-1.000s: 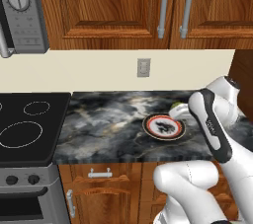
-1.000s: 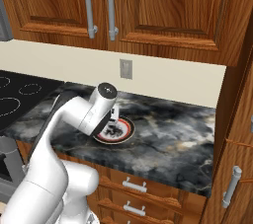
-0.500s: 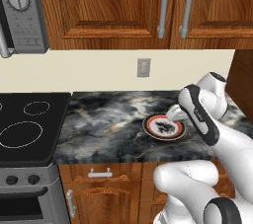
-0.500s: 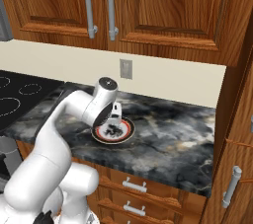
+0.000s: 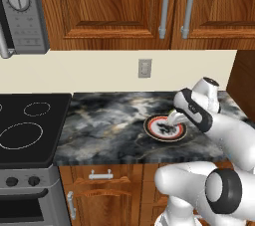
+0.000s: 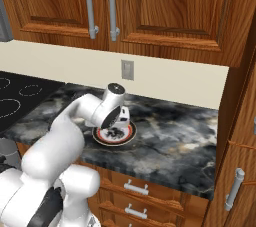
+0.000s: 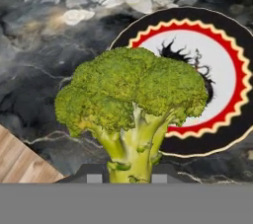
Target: Pick broccoli from the fridge and place it on the plate on the counter.
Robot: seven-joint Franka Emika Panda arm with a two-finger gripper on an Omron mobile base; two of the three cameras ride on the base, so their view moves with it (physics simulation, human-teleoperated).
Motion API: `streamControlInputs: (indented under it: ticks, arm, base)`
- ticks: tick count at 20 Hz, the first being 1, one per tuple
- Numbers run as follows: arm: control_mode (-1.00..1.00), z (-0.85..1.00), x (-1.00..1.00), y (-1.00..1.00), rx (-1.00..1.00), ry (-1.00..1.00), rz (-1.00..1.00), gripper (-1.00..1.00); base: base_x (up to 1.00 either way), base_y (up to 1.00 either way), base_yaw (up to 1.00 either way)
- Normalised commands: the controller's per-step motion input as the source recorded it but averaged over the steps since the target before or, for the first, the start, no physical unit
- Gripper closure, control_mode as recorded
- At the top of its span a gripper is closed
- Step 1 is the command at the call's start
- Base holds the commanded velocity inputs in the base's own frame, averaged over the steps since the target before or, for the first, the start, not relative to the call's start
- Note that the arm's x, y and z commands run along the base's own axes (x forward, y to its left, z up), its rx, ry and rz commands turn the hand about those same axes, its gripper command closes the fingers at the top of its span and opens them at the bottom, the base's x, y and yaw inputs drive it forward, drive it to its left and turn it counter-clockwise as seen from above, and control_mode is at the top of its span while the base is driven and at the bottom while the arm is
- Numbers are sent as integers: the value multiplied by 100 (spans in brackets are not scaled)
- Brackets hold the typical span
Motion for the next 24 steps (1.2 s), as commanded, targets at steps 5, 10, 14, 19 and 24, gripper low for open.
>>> streamControlInputs:
  ticks: [5,10,14,19,24]
  arm:
    - [-100,-32,49,-6,-5,7,4,100]
    - [-100,-31,30,-5,-5,1,4,100]
    - [-100,-32,14,0,-7,0,3,100]
    - [-100,-32,12,0,-9,0,2,100]
    - [-100,-28,9,0,-8,0,2,100]
  base:
    - [0,0,0]
    - [0,0,0]
    - [0,0,0]
    - [0,0,0]
    - [0,0,0]
